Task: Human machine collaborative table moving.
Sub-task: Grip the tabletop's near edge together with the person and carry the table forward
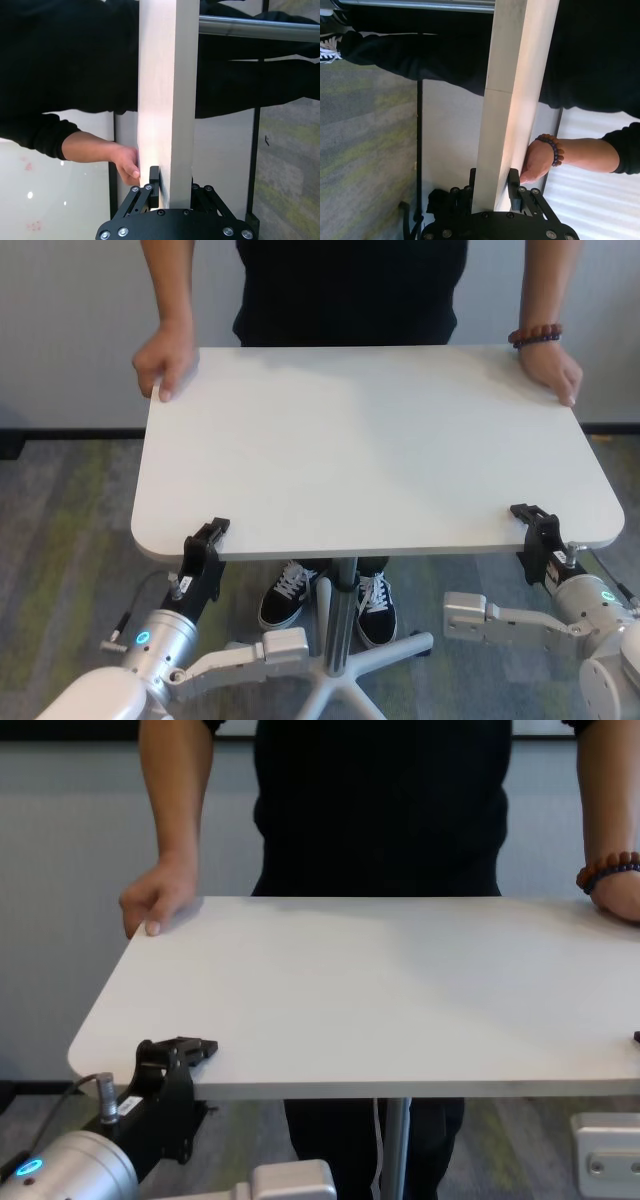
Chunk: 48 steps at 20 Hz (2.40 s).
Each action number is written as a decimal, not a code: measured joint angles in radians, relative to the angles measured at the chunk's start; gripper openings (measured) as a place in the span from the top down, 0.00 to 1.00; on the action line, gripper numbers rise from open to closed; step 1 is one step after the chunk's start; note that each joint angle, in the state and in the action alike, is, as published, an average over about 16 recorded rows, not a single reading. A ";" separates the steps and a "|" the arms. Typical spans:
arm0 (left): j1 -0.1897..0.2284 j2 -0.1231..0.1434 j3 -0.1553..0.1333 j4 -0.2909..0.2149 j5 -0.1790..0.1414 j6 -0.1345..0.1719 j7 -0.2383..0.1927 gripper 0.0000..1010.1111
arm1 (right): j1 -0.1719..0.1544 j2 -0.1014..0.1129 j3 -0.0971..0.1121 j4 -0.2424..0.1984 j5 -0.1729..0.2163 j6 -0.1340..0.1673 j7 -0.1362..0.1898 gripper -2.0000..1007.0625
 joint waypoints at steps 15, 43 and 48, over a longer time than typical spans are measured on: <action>-0.055 -0.037 0.021 0.075 -0.001 0.012 0.018 0.73 | 0.065 -0.020 -0.018 0.104 0.035 -0.025 -0.035 0.68; -0.096 -0.081 0.050 0.206 -0.016 0.002 0.063 0.73 | 0.120 -0.063 -0.059 0.264 0.065 -0.049 -0.094 0.68; -0.103 -0.087 0.054 0.224 -0.020 -0.002 0.066 0.73 | 0.133 -0.071 -0.067 0.291 0.067 -0.052 -0.103 0.68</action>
